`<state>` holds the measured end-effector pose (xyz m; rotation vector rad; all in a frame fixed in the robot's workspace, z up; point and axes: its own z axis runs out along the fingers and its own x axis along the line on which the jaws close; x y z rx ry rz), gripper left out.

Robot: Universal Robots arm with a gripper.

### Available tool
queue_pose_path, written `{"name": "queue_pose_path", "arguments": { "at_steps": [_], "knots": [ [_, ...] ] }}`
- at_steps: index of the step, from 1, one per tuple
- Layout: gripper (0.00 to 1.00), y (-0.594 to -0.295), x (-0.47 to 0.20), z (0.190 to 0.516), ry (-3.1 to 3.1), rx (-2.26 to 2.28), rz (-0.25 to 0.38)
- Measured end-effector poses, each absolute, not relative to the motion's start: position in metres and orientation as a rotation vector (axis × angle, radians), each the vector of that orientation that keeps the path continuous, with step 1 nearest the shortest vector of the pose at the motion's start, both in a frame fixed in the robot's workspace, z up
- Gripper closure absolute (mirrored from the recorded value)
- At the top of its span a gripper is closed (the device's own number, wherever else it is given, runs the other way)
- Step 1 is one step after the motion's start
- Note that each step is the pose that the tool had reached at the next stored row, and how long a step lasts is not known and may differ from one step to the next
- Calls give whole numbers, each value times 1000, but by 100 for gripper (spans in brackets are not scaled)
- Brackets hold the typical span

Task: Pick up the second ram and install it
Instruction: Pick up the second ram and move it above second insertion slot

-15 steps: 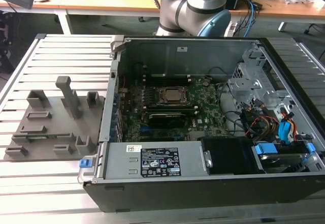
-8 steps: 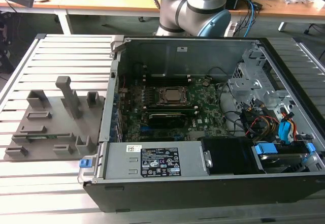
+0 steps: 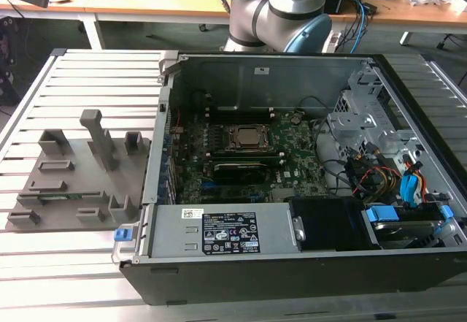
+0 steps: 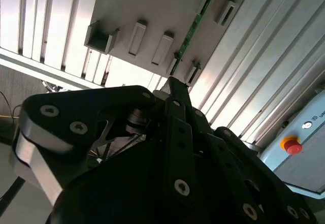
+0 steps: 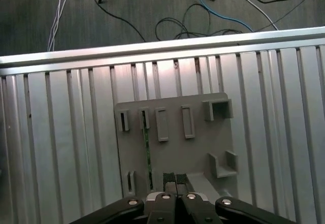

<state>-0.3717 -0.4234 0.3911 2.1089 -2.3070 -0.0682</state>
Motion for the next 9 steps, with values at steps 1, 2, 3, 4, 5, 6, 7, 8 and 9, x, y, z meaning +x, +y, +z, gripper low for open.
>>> {"name": "queue_pose_path", "arguments": {
  "at_steps": [1, 2, 3, 4, 5, 6, 7, 8, 9],
  "knots": [
    [89, -423, -372, 391, -2304, 2112, -68],
    [89, -423, -372, 391, -2304, 2112, -68],
    [89, -423, -372, 391, -2303, 2113, -68],
    [83, -423, -372, 391, -2303, 2113, -68],
    [83, -423, -372, 391, -2303, 2113, -68],
    [76, -423, -372, 391, -2303, 2113, -68],
    [71, -423, -372, 391, -2303, 2113, -68],
    [71, -423, -372, 391, -2303, 2113, -68],
    [71, -423, -372, 391, -2303, 2113, -68]
  ]
}}
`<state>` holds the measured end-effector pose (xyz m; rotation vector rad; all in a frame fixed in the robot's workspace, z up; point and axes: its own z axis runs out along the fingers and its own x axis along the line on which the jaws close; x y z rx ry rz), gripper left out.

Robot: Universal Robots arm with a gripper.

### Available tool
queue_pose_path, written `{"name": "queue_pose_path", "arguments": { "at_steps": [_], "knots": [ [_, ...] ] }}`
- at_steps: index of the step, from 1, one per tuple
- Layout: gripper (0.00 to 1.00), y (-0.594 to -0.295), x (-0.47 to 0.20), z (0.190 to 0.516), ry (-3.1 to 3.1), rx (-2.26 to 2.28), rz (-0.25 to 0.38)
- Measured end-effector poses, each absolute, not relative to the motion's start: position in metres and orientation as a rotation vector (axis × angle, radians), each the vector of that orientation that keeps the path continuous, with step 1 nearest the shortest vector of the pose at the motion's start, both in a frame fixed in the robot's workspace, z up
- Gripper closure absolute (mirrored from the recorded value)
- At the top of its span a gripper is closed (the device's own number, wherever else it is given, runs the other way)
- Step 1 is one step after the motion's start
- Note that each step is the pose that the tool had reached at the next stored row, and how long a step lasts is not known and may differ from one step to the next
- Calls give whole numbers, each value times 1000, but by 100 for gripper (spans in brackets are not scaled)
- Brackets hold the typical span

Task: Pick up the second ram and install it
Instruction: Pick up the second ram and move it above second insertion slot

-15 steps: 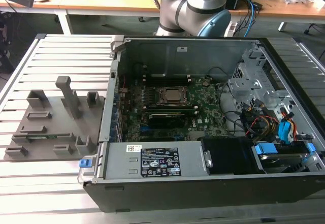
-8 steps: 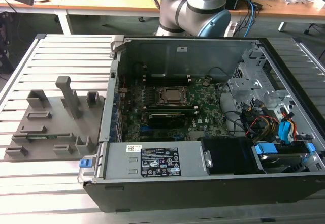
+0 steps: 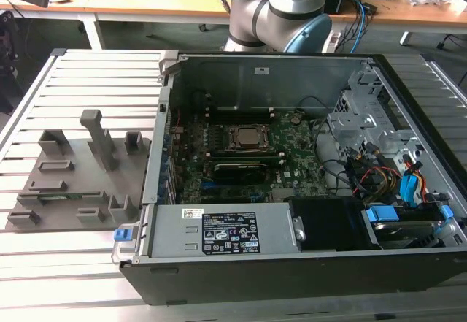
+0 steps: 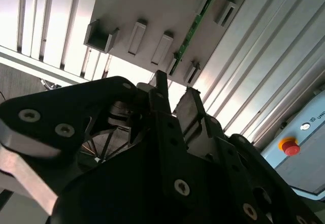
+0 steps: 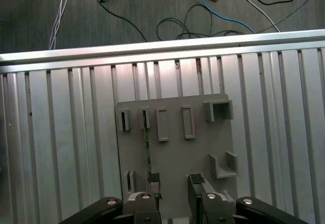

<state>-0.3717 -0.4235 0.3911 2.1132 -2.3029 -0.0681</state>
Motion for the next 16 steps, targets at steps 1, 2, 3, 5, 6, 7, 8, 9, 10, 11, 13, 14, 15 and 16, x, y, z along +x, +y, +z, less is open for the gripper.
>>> {"name": "queue_pose_path", "arguments": {
  "at_steps": [1, 2, 3, 5, 6, 7, 8, 9, 10, 11, 13, 14, 15, 16],
  "knots": [
    [64, -423, -372, 391, -2303, 2113, -68],
    [64, -423, -372, 389, -2303, 2113, -68],
    [64, -423, -372, 386, -2303, 2113, -68],
    [64, -423, -372, 381, -2303, 2113, -68],
    [64, -423, -372, 380, -2303, 2113, -68],
    [64, -423, -372, 378, -2303, 2113, -68],
    [64, -423, -372, 377, -2303, 2113, -68],
    [64, -423, -372, 375, -2303, 2113, -68],
    [64, -423, -372, 373, -2303, 2113, -68],
    [64, -423, -372, 372, -2303, 2113, -68],
    [64, -423, -372, 368, -2303, 2113, -68],
    [64, -423, -372, 367, -2303, 2113, -68],
    [64, -423, -372, 366, -2303, 2113, -68],
    [64, -423, -372, 365, -2303, 2113, -68]
  ]
}}
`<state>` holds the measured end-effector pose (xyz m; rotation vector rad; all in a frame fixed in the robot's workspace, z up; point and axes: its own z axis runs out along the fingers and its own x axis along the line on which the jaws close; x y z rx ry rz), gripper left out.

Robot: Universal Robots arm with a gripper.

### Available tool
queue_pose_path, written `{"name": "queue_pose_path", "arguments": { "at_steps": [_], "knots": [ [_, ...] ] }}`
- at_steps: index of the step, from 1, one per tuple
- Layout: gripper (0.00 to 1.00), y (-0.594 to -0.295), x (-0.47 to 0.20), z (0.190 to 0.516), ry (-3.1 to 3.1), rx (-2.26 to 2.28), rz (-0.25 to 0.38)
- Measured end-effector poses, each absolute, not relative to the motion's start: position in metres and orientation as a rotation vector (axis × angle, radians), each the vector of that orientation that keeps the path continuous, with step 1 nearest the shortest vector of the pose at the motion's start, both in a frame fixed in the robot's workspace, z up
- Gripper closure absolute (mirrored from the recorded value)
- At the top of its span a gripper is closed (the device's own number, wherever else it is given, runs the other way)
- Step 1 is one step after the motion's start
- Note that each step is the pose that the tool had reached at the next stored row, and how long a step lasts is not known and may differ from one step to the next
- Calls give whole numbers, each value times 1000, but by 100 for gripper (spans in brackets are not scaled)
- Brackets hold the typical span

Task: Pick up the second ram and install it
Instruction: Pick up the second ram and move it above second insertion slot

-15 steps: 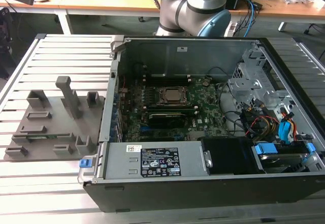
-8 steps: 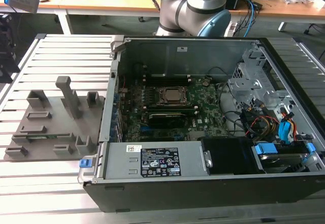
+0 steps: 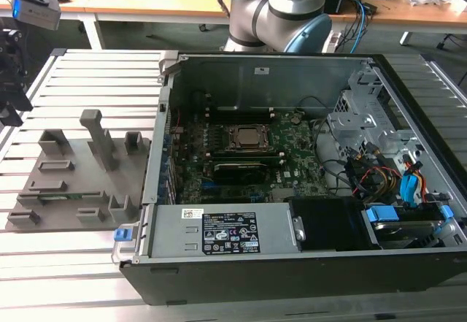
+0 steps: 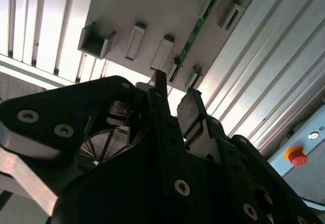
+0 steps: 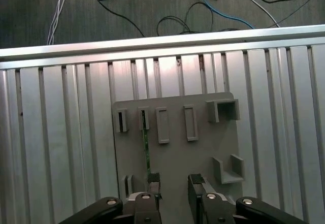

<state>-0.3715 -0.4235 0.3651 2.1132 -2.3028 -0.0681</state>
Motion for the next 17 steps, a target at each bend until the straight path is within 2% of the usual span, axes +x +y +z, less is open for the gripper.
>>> {"name": "queue_pose_path", "arguments": {
  "at_steps": [17],
  "knots": [
    [64, -423, -372, 348, -2303, 2113, -68]
  ]
}}
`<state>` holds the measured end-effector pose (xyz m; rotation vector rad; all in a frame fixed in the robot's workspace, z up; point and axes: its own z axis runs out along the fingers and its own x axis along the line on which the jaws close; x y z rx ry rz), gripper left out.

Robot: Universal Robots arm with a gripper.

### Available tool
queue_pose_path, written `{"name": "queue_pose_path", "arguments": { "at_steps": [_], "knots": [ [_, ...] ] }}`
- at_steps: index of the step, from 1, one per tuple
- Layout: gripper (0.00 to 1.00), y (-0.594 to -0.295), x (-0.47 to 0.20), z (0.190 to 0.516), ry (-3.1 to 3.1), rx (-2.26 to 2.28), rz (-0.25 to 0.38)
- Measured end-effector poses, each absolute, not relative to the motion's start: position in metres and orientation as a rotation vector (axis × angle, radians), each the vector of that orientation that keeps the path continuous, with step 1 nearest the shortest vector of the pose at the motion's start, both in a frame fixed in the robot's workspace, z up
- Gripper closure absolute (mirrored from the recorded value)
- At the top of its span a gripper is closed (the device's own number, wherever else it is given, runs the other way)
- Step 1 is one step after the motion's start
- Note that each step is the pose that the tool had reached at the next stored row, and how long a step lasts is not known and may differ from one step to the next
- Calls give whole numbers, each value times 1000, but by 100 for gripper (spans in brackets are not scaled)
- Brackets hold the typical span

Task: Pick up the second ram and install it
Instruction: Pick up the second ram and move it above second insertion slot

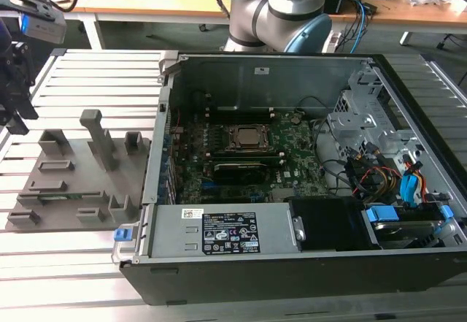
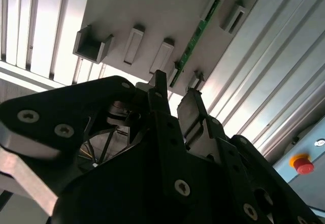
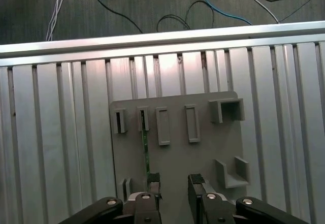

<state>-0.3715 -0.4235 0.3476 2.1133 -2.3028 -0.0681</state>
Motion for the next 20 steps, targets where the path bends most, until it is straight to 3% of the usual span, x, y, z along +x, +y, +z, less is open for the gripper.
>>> {"name": "queue_pose_path", "arguments": {
  "at_steps": [20],
  "knots": [
    [64, -423, -372, 324, -2303, 2113, -68]
  ]
}}
